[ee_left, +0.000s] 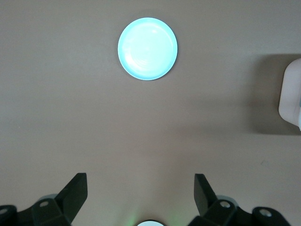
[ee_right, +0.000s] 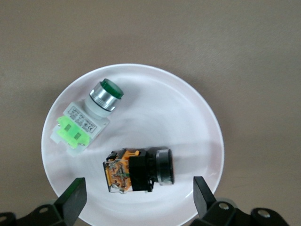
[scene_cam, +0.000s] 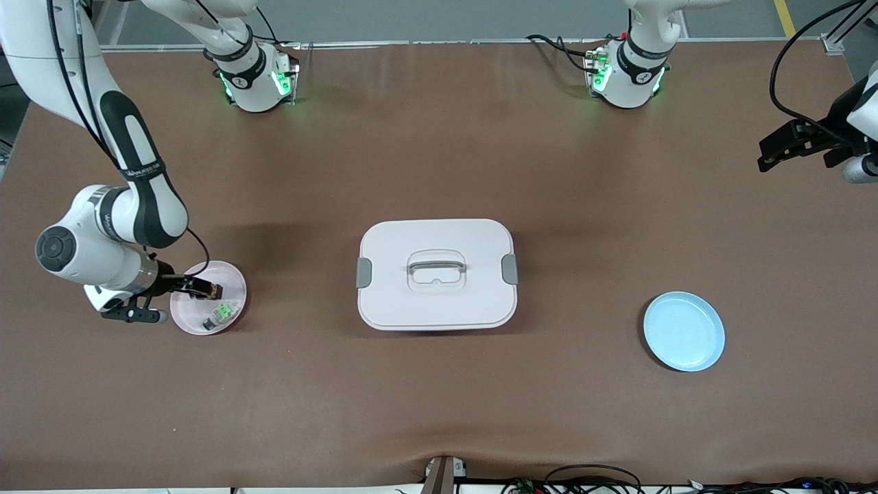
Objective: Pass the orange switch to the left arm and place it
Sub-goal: 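Lower the right gripper and grasp the black-and-orange switch, then lift the switch over the white box with the right gripper while the left gripper approaches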
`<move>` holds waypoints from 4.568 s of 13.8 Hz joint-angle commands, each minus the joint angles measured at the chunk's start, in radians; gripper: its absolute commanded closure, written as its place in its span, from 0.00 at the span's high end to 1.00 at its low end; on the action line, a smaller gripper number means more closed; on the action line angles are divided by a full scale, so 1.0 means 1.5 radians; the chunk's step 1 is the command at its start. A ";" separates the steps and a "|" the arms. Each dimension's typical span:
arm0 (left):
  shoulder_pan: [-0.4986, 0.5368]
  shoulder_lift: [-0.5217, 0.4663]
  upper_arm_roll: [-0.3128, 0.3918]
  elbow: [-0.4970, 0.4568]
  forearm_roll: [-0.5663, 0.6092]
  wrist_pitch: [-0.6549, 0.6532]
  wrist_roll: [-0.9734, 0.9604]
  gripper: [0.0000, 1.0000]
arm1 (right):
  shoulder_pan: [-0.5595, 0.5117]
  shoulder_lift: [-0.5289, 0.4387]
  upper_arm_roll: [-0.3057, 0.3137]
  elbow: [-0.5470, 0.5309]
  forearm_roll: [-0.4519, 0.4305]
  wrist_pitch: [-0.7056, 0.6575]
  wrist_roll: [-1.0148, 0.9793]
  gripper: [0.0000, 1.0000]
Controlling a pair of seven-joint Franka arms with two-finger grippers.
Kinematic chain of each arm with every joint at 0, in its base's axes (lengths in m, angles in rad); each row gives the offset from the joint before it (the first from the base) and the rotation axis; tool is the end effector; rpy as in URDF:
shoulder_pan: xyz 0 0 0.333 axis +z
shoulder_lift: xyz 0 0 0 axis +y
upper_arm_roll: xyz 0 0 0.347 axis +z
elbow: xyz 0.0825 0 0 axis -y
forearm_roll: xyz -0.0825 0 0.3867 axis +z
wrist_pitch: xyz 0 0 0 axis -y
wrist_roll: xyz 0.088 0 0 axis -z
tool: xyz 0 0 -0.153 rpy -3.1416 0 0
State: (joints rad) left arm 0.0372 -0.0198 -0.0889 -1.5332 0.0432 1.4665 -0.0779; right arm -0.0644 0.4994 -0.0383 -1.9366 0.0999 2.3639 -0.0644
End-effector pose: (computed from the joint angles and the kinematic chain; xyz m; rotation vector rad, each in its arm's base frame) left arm 0.5373 -0.0213 0.6293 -3.0927 -0.0460 0.0680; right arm 0.6263 -0.0596 0.1986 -3.0806 0.1665 0.1031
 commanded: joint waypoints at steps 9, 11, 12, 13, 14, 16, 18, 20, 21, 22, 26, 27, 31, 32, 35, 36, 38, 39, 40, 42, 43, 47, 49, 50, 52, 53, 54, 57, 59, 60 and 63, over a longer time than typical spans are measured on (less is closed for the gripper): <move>0.006 -0.006 -0.002 -0.010 -0.007 0.004 0.012 1.00 | 0.011 0.029 -0.001 -0.007 0.010 0.034 -0.003 1.00; 0.005 -0.006 -0.003 -0.014 -0.007 0.004 0.012 1.00 | 0.011 0.031 -0.002 -0.007 0.008 0.040 -0.013 1.00; 0.005 -0.006 -0.004 -0.014 -0.006 0.004 0.012 1.00 | 0.011 0.032 -0.002 -0.008 0.007 0.046 -0.022 1.00; 0.006 -0.007 -0.004 -0.017 -0.005 0.004 0.012 1.00 | 0.010 0.038 -0.002 -0.009 0.008 0.054 -0.031 1.00; 0.006 -0.008 -0.004 -0.020 -0.004 0.004 0.012 1.00 | 0.008 0.040 -0.002 -0.009 0.007 0.059 -0.045 1.00; 0.007 -0.008 -0.004 -0.021 -0.002 0.004 0.012 1.00 | 0.007 0.040 -0.002 -0.013 0.007 0.067 -0.050 1.00; 0.006 -0.007 -0.004 -0.021 -0.001 0.007 0.012 1.00 | 0.009 0.040 -0.002 -0.026 0.008 0.088 -0.050 1.00; 0.006 -0.006 -0.003 -0.021 0.000 0.013 0.012 1.00 | 0.010 0.040 -0.002 -0.032 0.008 0.097 -0.050 1.00; 0.006 -0.006 -0.004 -0.021 0.000 0.017 0.012 1.00 | 0.010 0.040 -0.002 -0.032 0.008 0.097 -0.050 1.00; 0.006 -0.006 -0.004 -0.020 0.000 0.017 0.012 1.00 | 0.010 0.040 -0.002 -0.032 0.008 0.096 -0.050 1.00; 0.007 -0.007 -0.001 -0.018 0.000 0.017 0.012 1.00 | 0.010 0.039 -0.001 -0.033 0.007 0.088 -0.050 0.28; 0.007 -0.007 -0.001 -0.019 0.000 0.023 0.012 1.00 | 0.010 0.039 -0.001 -0.034 0.008 0.088 -0.048 0.00; 0.010 -0.007 -0.002 -0.017 -0.001 0.036 0.013 1.00 | 0.007 0.037 -0.001 -0.029 0.012 0.072 -0.039 0.00; 0.010 -0.007 -0.003 -0.016 -0.001 0.037 0.012 1.00 | 0.009 0.032 0.000 -0.020 0.019 0.041 -0.032 0.00; 0.011 -0.005 -0.001 -0.018 0.000 0.043 0.012 1.00 | 0.024 0.012 0.001 0.030 0.030 -0.075 0.040 0.00; 0.012 -0.005 -0.001 -0.019 0.000 0.048 0.013 1.00 | 0.035 0.005 0.002 0.046 0.030 -0.111 0.072 0.00; 0.012 -0.004 -0.001 -0.021 0.000 0.053 0.013 1.00 | 0.052 -0.009 0.007 0.064 0.045 -0.152 0.134 0.00; 0.012 -0.004 -0.001 -0.025 0.000 0.054 0.013 1.00 | 0.055 -0.017 0.015 0.074 0.077 -0.177 0.166 0.00; 0.012 -0.003 0.000 -0.025 0.000 0.056 0.013 1.00 | 0.059 -0.019 0.016 0.087 0.106 -0.204 0.194 0.00; 0.012 0.001 -0.001 -0.025 0.000 0.061 0.013 1.00 | 0.079 -0.024 0.016 0.114 0.156 -0.248 0.238 0.00; 0.011 0.002 -0.001 -0.025 0.000 0.061 0.013 1.00 | 0.087 -0.031 0.016 0.117 0.175 -0.255 0.265 0.00; 0.009 0.004 -0.002 -0.022 -0.007 0.073 0.011 1.00 | 0.178 -0.048 0.017 0.159 0.187 -0.272 0.474 0.00; 0.004 0.008 -0.005 -0.020 -0.019 0.084 0.000 1.00 | 0.224 -0.047 0.017 0.214 0.189 -0.288 0.583 0.00; 0.003 0.015 -0.007 -0.015 -0.039 0.089 0.003 1.00 | 0.240 -0.046 0.017 0.236 0.202 -0.292 0.627 0.00; 0.002 0.016 -0.007 -0.011 -0.097 0.097 0.022 1.00 | 0.264 -0.044 0.016 0.273 0.252 -0.305 0.686 0.00; 0.000 0.018 -0.007 0.001 -0.117 0.099 0.019 1.00 | 0.274 -0.043 0.016 0.286 0.269 -0.305 0.714 0.00; -0.003 0.021 -0.008 0.005 -0.130 0.099 0.017 1.00 | 0.283 -0.043 0.016 0.298 0.278 -0.304 0.748 0.00; -0.018 0.036 -0.008 0.007 -0.218 0.100 0.006 1.00 | 0.317 -0.038 0.016 0.341 0.302 -0.300 0.881 0.00; -0.035 0.047 -0.008 0.005 -0.259 0.100 -0.042 1.00 | 0.343 -0.016 0.016 0.393 0.310 -0.295 0.963 0.00; -0.040 0.047 -0.008 0.006 -0.263 0.100 -0.061 1.00 | 0.352 0.001 0.016 0.425 0.310 -0.293 1.003 0.00; -0.059 0.049 -0.019 0.006 -0.335 0.110 -0.073 1.00 | 0.366 0.037 0.016 0.477 0.320 -0.267 1.086 0.00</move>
State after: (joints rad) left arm -0.0410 0.0471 -0.1093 -1.5456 -0.3962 1.6211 -0.1661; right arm 0.4713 0.4921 -0.0015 -1.3102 0.5510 1.9550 1.4965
